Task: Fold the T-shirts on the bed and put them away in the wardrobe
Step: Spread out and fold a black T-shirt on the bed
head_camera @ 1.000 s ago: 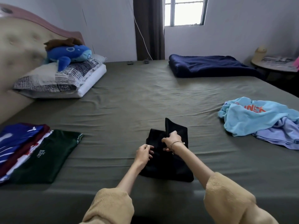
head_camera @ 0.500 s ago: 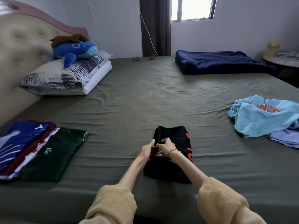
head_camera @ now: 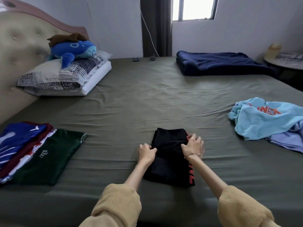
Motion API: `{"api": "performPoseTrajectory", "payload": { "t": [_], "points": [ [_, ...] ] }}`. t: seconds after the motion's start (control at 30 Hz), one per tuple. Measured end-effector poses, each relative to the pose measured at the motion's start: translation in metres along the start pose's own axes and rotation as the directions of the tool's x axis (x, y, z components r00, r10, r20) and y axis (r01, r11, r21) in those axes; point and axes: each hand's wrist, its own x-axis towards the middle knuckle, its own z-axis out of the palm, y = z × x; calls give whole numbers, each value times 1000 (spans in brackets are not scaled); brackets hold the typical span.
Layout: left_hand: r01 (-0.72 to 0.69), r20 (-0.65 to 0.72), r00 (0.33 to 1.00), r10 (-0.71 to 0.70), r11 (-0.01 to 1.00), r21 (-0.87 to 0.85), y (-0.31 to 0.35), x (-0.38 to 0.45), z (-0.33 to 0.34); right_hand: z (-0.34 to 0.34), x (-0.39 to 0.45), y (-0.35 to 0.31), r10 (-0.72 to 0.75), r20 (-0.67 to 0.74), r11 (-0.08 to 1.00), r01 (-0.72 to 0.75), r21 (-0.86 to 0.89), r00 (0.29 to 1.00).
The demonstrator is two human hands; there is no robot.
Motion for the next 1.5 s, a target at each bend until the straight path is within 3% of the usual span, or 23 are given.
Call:
{"api": "performPoseTrajectory", "payload": {
  "t": [0.07,0.17,0.3,0.4,0.63,0.8,0.9,0.97,1.03,1.13,1.2,1.27,1.33,1.43,1.47,1.5],
  "points": [
    [29,-1,1000,-29,1000,-6,6,0,2,-4,7,8,114,73,990,-119,72,991],
    [46,20,999,-45,999,-21,16,-2,5,-4,19,16,166,240,925,-236,298,956],
    [189,192,973,-125,913,-362,22,2,6,-8,21,15,161,423,786,-375,491,892],
    [245,275,954,-120,843,-480,23,6,0,-16,19,11,100,508,741,-405,536,856],
    [107,278,955,102,756,-645,42,11,-30,-45,20,-21,-136,408,550,-274,789,903],
    [-147,79,961,264,733,-664,80,8,-67,-81,27,-52,-349,196,466,-12,885,916],
    [-295,-21,934,357,736,-610,76,13,-71,-87,29,-49,-471,123,522,164,837,873],
    [-319,-26,928,371,757,-571,59,13,-66,-77,30,-32,-552,164,598,251,762,818],
    [-345,9,920,391,822,-453,34,13,-59,-63,34,-6,-597,278,694,312,649,752],
    [-320,240,902,360,928,-190,-2,4,-48,-49,34,29,-538,570,842,368,394,621],
    [-267,340,899,276,961,-74,-15,-3,-45,-47,26,39,-494,725,858,406,316,480],
    [-245,354,895,270,963,-115,-20,-4,-44,-50,23,44,-480,766,863,387,325,428],
    [-195,318,914,252,960,-199,-19,-7,-45,-50,23,45,-453,718,891,289,350,528],
    [2,218,974,59,964,-266,-14,-10,-43,-43,27,45,-256,526,930,59,362,811],
    [103,254,967,-27,951,-291,-13,-11,-41,-39,27,44,-161,468,936,-15,351,869],
    [189,322,943,-84,931,-311,-11,-12,-39,-37,24,43,-80,461,934,-95,345,884]
  ]
}}
